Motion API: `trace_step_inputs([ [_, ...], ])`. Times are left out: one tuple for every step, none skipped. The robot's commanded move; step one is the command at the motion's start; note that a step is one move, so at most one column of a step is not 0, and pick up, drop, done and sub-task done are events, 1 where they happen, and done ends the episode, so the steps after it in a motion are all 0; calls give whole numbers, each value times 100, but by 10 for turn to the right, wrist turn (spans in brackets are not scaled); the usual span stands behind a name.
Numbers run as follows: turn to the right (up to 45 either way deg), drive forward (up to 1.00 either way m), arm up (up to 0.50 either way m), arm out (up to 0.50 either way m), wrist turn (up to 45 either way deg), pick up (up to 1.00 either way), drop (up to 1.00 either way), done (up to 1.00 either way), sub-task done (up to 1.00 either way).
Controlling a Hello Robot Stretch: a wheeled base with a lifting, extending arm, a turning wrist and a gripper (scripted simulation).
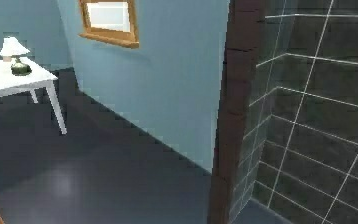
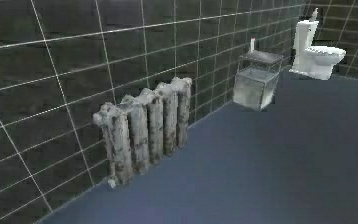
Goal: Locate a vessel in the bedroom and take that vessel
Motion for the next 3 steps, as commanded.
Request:
trace_step_inputs([
  [0,30,0,0,0,0,0,0,0],
  [-390,0,0,0,0,0,0,0,0],
  [0,90,0,0,0,0,0,0,0],
])
